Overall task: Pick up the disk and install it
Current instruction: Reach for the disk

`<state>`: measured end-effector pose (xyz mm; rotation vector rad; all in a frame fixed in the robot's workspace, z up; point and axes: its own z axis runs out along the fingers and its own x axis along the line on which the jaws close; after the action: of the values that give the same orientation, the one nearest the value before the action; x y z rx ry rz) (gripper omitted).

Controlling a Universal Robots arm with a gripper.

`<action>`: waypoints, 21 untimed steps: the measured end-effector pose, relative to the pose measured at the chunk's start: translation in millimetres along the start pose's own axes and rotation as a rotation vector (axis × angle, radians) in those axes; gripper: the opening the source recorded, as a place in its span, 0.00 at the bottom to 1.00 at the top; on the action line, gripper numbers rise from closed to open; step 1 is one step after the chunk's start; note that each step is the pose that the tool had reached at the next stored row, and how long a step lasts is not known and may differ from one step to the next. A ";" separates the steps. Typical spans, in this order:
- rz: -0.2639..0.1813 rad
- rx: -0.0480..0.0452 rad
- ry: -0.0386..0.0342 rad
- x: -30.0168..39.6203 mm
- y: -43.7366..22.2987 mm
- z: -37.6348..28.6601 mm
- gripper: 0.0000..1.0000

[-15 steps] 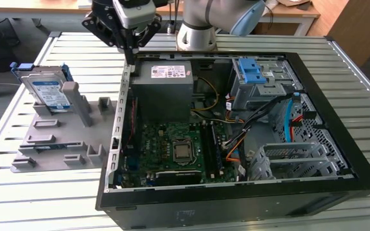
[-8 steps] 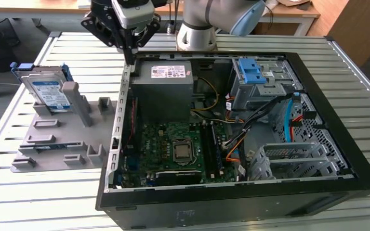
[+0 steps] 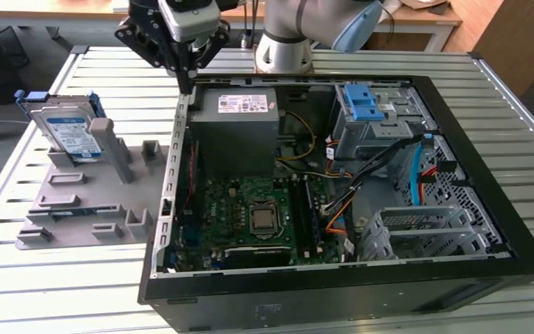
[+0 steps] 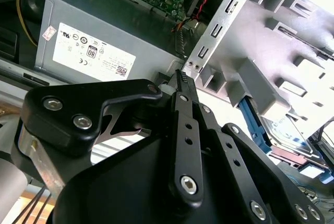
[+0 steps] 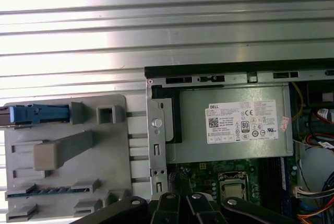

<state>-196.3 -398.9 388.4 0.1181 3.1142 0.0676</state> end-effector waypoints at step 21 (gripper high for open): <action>0.000 0.0000 0.0001 6.1 -0.5 0.7 0.11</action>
<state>-202.4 -398.9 387.5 0.1181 3.1143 0.0675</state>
